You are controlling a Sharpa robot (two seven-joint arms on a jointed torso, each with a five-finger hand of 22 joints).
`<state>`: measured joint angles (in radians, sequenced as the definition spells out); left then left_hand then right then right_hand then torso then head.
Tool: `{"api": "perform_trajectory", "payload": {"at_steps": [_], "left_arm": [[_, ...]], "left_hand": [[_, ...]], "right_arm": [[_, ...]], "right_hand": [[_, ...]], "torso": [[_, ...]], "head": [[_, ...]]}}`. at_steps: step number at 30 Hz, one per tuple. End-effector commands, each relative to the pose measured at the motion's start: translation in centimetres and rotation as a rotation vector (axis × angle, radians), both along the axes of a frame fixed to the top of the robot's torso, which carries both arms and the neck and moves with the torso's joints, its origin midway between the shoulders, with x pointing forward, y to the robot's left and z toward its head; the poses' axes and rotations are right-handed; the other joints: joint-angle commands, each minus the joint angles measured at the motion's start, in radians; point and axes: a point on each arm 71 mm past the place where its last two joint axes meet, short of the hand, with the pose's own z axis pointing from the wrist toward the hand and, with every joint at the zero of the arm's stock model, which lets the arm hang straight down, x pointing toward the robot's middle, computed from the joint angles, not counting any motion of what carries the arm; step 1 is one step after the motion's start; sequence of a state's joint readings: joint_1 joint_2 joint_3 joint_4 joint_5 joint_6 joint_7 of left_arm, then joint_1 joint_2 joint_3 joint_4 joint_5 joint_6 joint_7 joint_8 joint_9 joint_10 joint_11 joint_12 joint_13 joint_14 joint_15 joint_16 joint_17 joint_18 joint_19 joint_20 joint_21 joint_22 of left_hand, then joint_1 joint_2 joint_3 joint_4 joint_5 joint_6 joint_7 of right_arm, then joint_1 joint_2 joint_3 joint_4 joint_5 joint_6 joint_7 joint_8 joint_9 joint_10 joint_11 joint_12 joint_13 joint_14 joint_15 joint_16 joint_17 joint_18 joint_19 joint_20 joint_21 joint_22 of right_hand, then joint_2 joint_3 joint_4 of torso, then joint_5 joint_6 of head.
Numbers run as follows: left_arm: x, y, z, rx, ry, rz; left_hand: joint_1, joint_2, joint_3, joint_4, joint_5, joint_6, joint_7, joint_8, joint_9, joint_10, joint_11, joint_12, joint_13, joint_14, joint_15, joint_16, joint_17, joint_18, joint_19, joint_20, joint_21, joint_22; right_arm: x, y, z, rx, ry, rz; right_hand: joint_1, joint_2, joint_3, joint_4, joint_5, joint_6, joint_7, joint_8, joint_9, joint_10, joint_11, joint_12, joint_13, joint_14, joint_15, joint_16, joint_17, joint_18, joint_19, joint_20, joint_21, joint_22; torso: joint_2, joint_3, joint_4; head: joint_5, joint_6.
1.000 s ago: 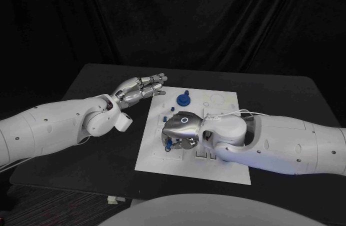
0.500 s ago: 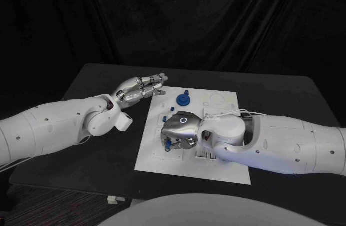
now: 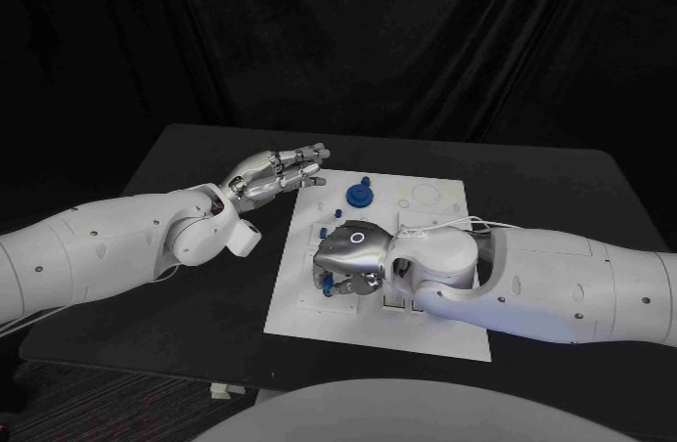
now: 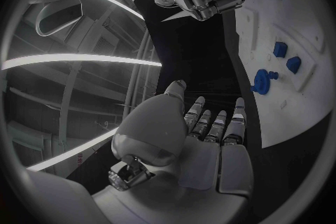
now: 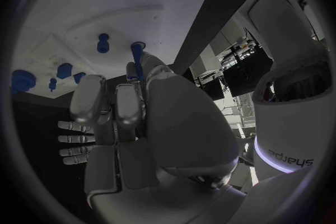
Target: Assemble the parts on the task board
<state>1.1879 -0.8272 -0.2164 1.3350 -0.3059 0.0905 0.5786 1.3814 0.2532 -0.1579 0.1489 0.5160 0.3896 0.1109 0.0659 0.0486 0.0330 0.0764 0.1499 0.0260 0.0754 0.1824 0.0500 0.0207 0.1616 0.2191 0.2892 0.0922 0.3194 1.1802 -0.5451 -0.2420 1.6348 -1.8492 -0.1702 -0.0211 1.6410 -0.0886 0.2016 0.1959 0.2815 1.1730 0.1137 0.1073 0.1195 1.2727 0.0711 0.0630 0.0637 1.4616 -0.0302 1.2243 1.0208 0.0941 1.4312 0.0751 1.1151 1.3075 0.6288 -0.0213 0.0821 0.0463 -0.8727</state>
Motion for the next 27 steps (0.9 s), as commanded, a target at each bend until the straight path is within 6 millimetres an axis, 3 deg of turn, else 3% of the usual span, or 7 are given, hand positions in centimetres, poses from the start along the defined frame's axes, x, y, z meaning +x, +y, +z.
{"api": "perform_trajectory", "payload": {"at_steps": [1, 27], "left_arm": [[-0.05, -0.19, 0.08, -0.021, -0.002, -0.01], [-0.07, -0.11, 0.06, -0.018, 0.003, -0.011]], "left_hand": [[0.003, 0.01, 0.005, 0.001, 0.004, 0.006, -0.001, 0.007, 0.001, 0.003, 0.006, 0.002, 0.001, -0.002, 0.006, 0.007, 0.0, -0.013, 0.007, 0.003, 0.0, -0.001], [0.003, 0.012, 0.007, 0.001, 0.004, 0.007, 0.0, 0.007, 0.001, 0.003, 0.006, 0.001, 0.0, -0.001, 0.006, 0.008, 0.0, -0.013, 0.008, 0.003, 0.001, -0.001]], "right_arm": [[-0.13, -0.12, -0.48, -0.016, 0.001, -0.006], [-0.15, -0.46, -0.8, -0.04, 0.012, -0.018]], "right_hand": [[0.007, -0.001, 0.005, 0.001, -0.004, 0.008, -0.001, 0.006, 0.002, 0.028, -0.023, 0.005, 0.002, 0.0, 0.002, -0.003, 0.0, -0.013, -0.003, 0.002, -0.002, 0.157], [0.002, -0.006, 0.009, 0.0, -0.008, 0.008, -0.001, 0.002, 0.0, 0.029, -0.023, 0.003, 0.001, -0.002, 0.001, -0.006, -0.005, -0.011, -0.008, 0.001, -0.012, 0.155]], "torso": [[0.0, -0.0002, 0.0001], [0.001, 0.0007, -0.0008]], "head": [[0.0, 0.0], [0.002, 0.0]]}}
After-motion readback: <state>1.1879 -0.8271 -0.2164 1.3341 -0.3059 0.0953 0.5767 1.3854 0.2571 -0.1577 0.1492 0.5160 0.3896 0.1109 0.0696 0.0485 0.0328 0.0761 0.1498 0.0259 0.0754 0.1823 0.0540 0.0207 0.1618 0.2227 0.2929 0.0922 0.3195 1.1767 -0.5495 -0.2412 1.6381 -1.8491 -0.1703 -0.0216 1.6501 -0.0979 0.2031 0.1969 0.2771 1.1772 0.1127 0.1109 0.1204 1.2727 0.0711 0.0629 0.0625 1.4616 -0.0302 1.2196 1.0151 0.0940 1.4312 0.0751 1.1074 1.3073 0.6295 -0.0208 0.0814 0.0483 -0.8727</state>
